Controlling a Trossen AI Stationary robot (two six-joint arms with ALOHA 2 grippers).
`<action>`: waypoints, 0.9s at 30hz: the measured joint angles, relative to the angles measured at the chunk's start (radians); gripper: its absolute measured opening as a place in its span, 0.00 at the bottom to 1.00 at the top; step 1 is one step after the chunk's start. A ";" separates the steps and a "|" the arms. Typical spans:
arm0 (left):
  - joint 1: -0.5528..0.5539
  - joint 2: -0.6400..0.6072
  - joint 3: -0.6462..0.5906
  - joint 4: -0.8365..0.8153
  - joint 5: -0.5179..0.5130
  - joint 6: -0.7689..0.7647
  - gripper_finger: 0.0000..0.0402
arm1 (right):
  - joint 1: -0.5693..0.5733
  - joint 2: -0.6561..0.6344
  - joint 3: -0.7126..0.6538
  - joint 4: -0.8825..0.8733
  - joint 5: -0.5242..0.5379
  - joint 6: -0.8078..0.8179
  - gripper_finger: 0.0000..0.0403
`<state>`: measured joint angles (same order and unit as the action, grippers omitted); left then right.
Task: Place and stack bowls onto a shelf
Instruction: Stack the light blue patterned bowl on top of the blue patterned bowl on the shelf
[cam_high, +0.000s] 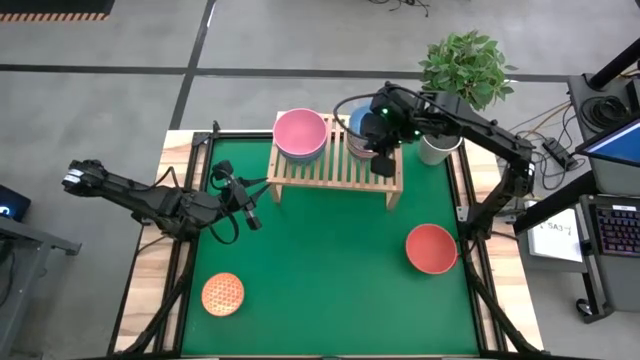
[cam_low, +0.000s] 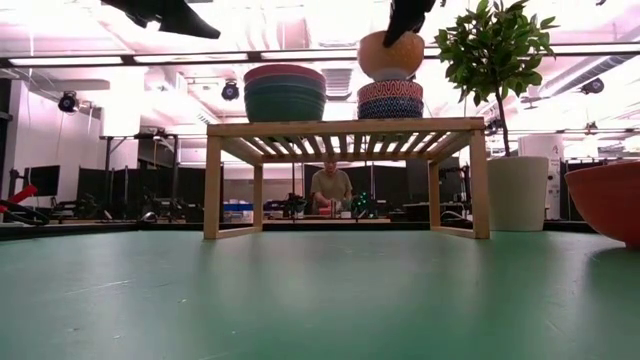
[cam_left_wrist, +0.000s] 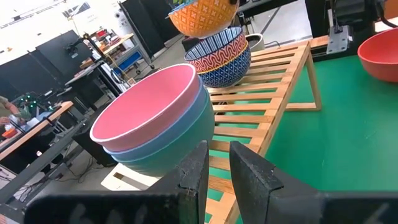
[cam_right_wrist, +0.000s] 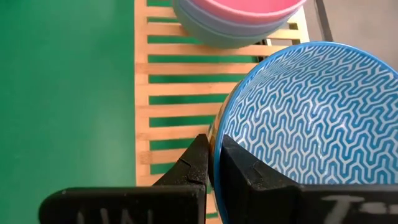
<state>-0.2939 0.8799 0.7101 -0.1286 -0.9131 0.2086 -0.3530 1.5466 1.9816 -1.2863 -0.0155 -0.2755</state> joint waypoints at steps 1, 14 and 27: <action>0.000 0.000 0.000 0.000 0.000 0.000 0.12 | -0.007 -0.003 -0.011 0.012 -0.007 -0.004 0.03; 0.000 0.000 0.000 0.001 0.003 0.000 0.12 | -0.082 -0.022 -0.149 0.099 -0.064 -0.024 0.03; 0.000 0.000 0.000 0.000 0.003 0.000 0.12 | -0.084 -0.022 -0.166 0.118 -0.063 0.008 0.03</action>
<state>-0.2939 0.8799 0.7101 -0.1283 -0.9096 0.2085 -0.4374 1.5249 1.8151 -1.1682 -0.0788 -0.2670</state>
